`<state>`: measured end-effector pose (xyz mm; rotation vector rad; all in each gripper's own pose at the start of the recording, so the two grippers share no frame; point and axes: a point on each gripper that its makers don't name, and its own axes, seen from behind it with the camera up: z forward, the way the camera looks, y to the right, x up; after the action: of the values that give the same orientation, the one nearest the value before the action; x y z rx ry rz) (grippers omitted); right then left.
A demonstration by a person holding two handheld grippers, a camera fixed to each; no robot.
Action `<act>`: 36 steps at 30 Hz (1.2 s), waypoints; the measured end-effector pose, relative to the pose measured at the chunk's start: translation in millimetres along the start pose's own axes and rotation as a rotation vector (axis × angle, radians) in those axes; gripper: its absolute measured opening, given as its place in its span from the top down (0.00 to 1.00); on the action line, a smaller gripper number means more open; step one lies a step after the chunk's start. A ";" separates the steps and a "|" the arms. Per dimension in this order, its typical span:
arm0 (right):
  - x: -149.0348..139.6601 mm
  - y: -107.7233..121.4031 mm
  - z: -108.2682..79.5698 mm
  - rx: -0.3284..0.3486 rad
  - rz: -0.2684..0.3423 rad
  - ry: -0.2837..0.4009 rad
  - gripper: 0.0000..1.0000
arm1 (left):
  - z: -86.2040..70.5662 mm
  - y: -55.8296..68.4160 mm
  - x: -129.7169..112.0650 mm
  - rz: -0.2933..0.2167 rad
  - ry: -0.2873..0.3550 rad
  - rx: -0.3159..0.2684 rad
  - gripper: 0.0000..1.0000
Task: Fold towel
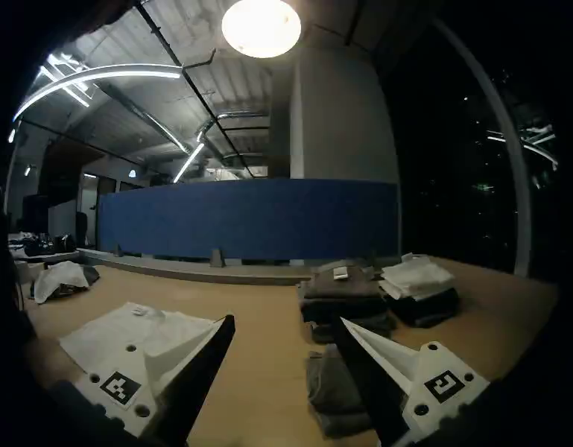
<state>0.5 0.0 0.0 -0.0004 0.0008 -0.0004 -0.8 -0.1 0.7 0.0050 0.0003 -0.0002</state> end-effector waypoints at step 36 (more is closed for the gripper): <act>160.0 -33.9 -11.7 0.042 -0.025 -0.045 0.00 | -7.1 18.5 168.3 0.030 -0.029 -0.064 0.14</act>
<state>160.5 -34.0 -11.7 0.0418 -0.0443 -0.0249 167.6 18.4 -6.4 -0.0587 -0.0289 0.0295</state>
